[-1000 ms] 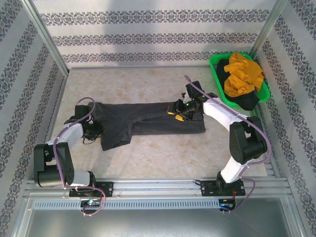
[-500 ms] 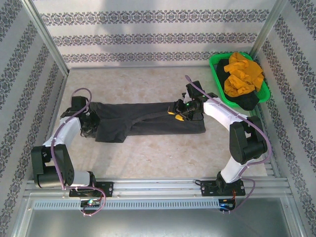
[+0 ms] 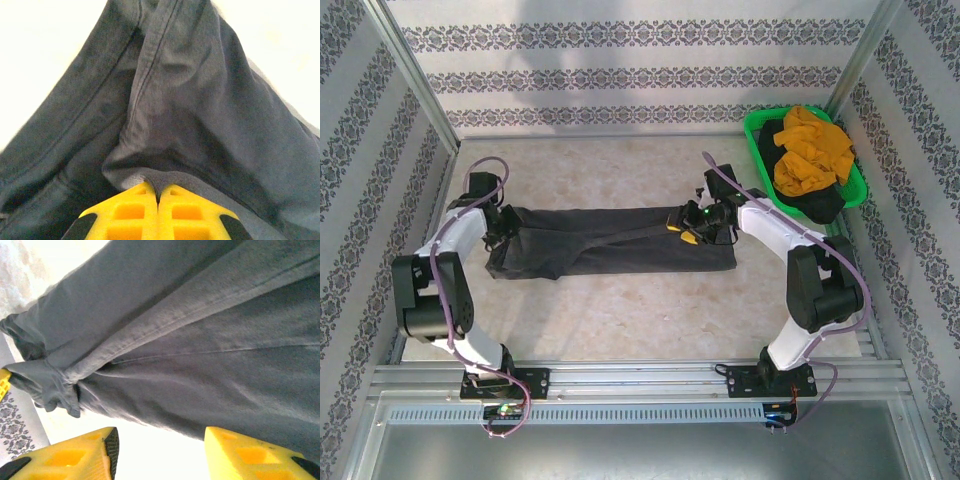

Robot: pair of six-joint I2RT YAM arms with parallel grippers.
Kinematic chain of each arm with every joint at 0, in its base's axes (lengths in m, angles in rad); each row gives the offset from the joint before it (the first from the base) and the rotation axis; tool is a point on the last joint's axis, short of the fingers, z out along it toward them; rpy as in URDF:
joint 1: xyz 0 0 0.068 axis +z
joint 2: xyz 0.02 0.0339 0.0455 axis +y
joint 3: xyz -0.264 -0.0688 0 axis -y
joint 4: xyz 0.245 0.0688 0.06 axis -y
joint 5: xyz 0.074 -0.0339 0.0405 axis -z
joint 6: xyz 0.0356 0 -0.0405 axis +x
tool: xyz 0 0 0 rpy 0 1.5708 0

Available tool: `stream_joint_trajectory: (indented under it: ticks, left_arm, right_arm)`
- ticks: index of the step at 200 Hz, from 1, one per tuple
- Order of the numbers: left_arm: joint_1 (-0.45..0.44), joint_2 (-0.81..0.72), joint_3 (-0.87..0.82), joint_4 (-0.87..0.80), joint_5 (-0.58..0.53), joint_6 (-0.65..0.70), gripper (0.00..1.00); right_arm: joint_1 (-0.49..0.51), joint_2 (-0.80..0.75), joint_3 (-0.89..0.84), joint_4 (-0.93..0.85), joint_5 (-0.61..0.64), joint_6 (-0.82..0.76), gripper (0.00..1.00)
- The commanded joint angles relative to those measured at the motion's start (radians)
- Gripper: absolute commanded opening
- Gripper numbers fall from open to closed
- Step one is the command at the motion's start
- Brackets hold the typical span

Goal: Fold and stack the t-shirts

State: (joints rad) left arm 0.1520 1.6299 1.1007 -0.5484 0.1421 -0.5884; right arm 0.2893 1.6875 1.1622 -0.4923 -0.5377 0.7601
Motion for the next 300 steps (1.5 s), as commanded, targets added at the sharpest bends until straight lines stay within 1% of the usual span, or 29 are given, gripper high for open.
stream_joint_trajectory:
  ticks: [1, 23, 47, 57, 62, 72, 90, 104, 109, 118, 131, 142, 151, 171, 183, 194, 210, 228, 245, 258, 271, 283, 300]
  left_arm:
    - [0.009, 0.051, 0.047, 0.053, -0.067, 0.051, 0.02]
    - [0.009, 0.082, 0.059, 0.108, -0.079, 0.069, 0.0]
    - [0.009, 0.128, 0.095, 0.106, -0.071, 0.078, 0.0]
    - [0.009, 0.145, 0.102, 0.101, -0.082, 0.079, 0.03]
    - [0.009, 0.15, 0.103, 0.099, -0.088, 0.082, 0.08]
    - [0.009, 0.157, 0.108, 0.086, -0.112, 0.084, 0.22]
    - [-0.001, 0.113, 0.115, 0.06, -0.161, 0.072, 0.35]
    - [-0.025, 0.059, 0.131, -0.005, -0.215, 0.038, 0.46]
    - [-0.036, 0.04, 0.134, -0.033, -0.23, 0.017, 0.47]
    - [-0.056, 0.007, 0.123, -0.068, -0.227, -0.032, 0.47]
    - [-0.1, -0.037, 0.072, -0.082, -0.177, -0.129, 0.44]
    - [-0.148, -0.063, 0.01, -0.07, -0.139, -0.223, 0.41]
    - [-0.194, -0.074, -0.04, -0.043, -0.105, -0.301, 0.4]
    - [-0.267, -0.07, -0.121, 0.013, -0.068, -0.471, 0.39]
    - [-0.291, -0.054, -0.158, 0.058, -0.051, -0.556, 0.4]
    - [-0.296, -0.019, -0.163, 0.076, -0.03, -0.595, 0.4]
    - [-0.295, 0.052, -0.114, 0.039, -0.028, -0.592, 0.4]
    - [-0.295, 0.146, -0.036, 0.01, -0.058, -0.549, 0.4]
    - [-0.273, 0.265, 0.075, -0.005, -0.065, -0.497, 0.42]
    - [-0.261, 0.357, 0.187, -0.011, -0.076, -0.449, 0.43]
    - [-0.256, 0.452, 0.311, -0.012, -0.073, -0.402, 0.43]
    - [-0.259, 0.545, 0.434, -0.011, -0.034, -0.372, 0.43]
    - [-0.281, 0.66, 0.597, 0.033, 0.035, -0.355, 0.43]
  right_arm:
    - [-0.024, -0.048, -0.035, 0.022, 0.027, 0.012, 0.48]
    - [-0.042, -0.064, -0.048, 0.029, 0.045, 0.01, 0.46]
    - [-0.061, -0.065, -0.055, 0.028, 0.07, 0.01, 0.43]
    - [-0.068, -0.06, -0.055, 0.027, 0.082, 0.012, 0.42]
    - [-0.071, -0.056, -0.054, 0.028, 0.089, 0.013, 0.42]
    - [-0.079, -0.048, -0.052, 0.036, 0.107, 0.015, 0.42]
    - [-0.091, -0.032, -0.043, 0.052, 0.156, 0.004, 0.4]
    - [-0.099, -0.014, -0.015, 0.05, 0.209, -0.026, 0.38]
    - [-0.1, -0.002, 0.006, 0.04, 0.239, -0.038, 0.38]
    - [-0.103, 0.025, 0.04, 0.021, 0.287, -0.057, 0.37]
    - [-0.111, 0.085, 0.106, -0.021, 0.345, -0.073, 0.32]
    - [-0.119, 0.147, 0.171, -0.06, 0.373, -0.087, 0.25]
    - [-0.125, 0.203, 0.228, -0.102, 0.407, -0.094, 0.22]
    - [-0.138, 0.299, 0.304, -0.136, 0.434, -0.113, 0.21]
    - [-0.142, 0.356, 0.355, -0.181, 0.439, -0.124, 0.21]
    - [-0.141, 0.406, 0.404, -0.248, 0.449, -0.133, 0.21]
    - [-0.13, 0.454, 0.464, -0.367, 0.476, -0.159, 0.21]
    - [-0.102, 0.476, 0.505, -0.49, 0.536, -0.208, 0.27]
    - [-0.075, 0.48, 0.512, -0.593, 0.596, -0.252, 0.31]
    - [-0.063, 0.443, 0.453, -0.611, 0.615, -0.267, 0.31]
    - [-0.056, 0.395, 0.37, -0.61, 0.605, -0.261, 0.31]
    - [-0.031, 0.347, 0.289, -0.615, 0.588, -0.248, 0.31]
    - [0.055, 0.27, 0.185, -0.616, 0.57, -0.203, 0.3]
